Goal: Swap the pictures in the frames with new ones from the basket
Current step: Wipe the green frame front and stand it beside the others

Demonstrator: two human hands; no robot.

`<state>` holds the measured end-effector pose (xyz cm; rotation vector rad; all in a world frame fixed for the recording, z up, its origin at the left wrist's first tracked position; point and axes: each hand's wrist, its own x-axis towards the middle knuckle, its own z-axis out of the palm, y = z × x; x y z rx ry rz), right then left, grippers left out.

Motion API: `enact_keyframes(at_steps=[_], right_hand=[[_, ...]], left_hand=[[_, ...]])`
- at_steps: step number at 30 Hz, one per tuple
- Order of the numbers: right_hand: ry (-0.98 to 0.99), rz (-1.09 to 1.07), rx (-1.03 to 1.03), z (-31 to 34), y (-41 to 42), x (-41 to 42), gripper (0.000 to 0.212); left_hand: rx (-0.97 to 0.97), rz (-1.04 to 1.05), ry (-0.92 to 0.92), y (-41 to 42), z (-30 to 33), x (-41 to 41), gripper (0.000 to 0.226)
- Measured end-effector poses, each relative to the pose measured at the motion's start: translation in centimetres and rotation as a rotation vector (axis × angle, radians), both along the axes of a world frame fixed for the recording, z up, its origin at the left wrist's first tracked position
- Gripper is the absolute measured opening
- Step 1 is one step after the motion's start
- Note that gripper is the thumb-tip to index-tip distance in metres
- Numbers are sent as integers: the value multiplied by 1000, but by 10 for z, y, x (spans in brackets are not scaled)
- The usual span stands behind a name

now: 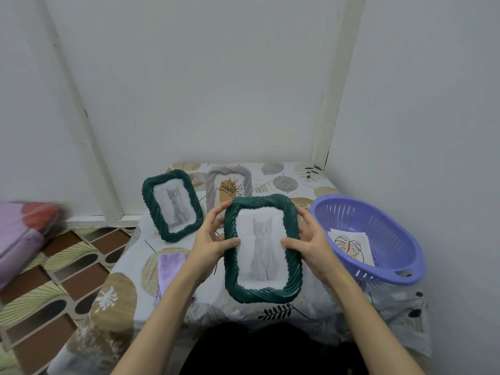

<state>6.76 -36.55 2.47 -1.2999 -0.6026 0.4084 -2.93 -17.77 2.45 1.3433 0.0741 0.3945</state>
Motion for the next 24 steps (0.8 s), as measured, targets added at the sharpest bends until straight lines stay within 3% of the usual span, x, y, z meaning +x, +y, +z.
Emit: enact_keyframes(at_steps=[4,9,17,24], right_hand=[[-45,36,66,9,1,14,74],[-166,12,-25,9,-4,37,73],[-208,16,-130,26,-4,118,65],[-289,19,-182,15,11,177,77]], left_hand=[[23,-39,-5,3,-1,5,71],[108,-45,2,4,-4,29,70],[443,66,-13,5,-4,129,78],[650,74,8,23,-9,206,84]])
